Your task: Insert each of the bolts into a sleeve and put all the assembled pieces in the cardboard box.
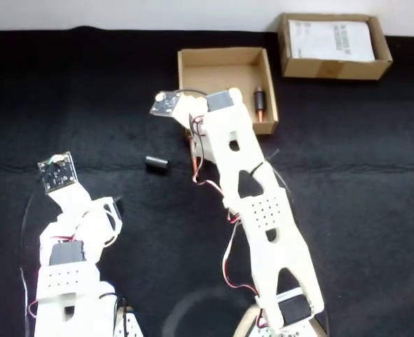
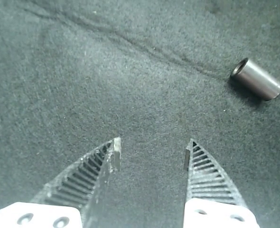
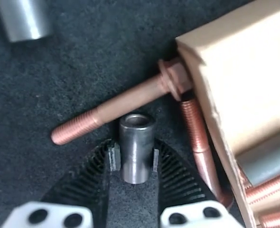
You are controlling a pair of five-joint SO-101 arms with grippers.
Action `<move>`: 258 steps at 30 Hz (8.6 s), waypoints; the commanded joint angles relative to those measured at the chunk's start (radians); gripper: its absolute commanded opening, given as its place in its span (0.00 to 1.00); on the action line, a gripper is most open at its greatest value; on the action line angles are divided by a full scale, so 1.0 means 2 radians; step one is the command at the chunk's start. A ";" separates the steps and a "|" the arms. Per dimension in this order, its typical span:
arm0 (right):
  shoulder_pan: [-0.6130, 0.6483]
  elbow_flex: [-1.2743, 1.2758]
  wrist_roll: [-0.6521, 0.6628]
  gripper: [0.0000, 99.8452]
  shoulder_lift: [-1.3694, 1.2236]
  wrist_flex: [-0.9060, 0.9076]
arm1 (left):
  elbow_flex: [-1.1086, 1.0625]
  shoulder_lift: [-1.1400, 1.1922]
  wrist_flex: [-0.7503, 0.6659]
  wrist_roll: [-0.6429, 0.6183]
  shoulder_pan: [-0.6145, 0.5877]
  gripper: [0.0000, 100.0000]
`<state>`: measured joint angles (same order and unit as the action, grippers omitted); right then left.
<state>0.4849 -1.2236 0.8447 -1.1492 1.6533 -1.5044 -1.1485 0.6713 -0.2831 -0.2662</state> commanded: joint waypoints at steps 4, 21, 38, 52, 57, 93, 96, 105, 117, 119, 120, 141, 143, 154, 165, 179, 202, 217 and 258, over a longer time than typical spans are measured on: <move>-0.006 -0.082 -0.031 0.01 0.045 0.056 | 0.005 -0.003 -0.007 0.002 -0.004 0.23; -0.068 0.076 -0.247 0.01 0.297 0.056 | 0.005 -0.003 -0.006 0.002 -0.002 0.23; -0.096 0.458 -0.425 0.01 0.600 0.053 | 0.006 -0.007 0.026 0.003 0.012 0.22; -0.096 0.740 -0.432 0.01 0.873 -0.023 | 0.127 -0.003 0.118 0.005 0.014 0.22; -0.098 0.846 -0.404 0.01 0.964 -0.066 | 0.175 -0.002 0.163 0.005 0.036 0.23; -0.137 1.141 -0.362 0.01 1.035 -0.299 | 0.780 0.684 0.257 0.002 0.231 0.22; -0.137 1.156 -0.362 0.01 1.035 -0.314 | 0.828 0.729 0.257 0.002 0.232 0.22; -0.137 1.160 -0.362 0.01 1.035 -0.320 | 0.949 0.843 0.281 0.002 0.233 0.22; -0.137 1.162 -0.363 0.01 1.035 -0.320 | 1.131 0.995 0.318 0.002 0.232 0.22; -0.137 1.163 -0.364 0.01 1.035 -0.320 | 1.155 1.014 0.318 0.002 0.232 0.22; -0.137 1.162 -0.369 0.01 1.035 -0.320 | 1.165 1.023 0.321 0.002 0.233 0.22; -0.138 1.160 -0.376 0.01 1.032 -0.320 | 1.290 1.111 0.426 0.003 0.237 0.02; -0.145 1.160 -0.374 0.01 1.032 -0.320 | 1.324 1.110 0.442 0.003 0.237 0.01; -0.152 1.163 -0.372 0.01 1.031 -0.371 | 1.588 1.111 0.515 0.007 0.238 0.01; -0.150 1.261 -0.374 0.01 1.033 -0.534 | 1.584 1.016 0.512 0.005 0.243 0.01; -0.092 1.325 -0.376 0.01 1.031 -0.735 | 1.584 0.807 0.523 0.032 0.243 0.01; -0.093 1.384 -0.433 0.01 1.035 -1.008 | 1.142 0.575 0.545 0.158 0.283 0.01; -0.093 1.385 -0.433 0.01 1.035 -1.035 | 0.948 0.531 0.363 0.091 0.323 0.01; -0.087 1.395 -0.481 0.01 1.031 -1.031 | 0.428 0.390 -0.475 0.035 0.428 0.01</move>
<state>0.2992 1.5704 -0.1066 0.8930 -0.3966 -0.7020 -0.3168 -0.2555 -0.2079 0.5608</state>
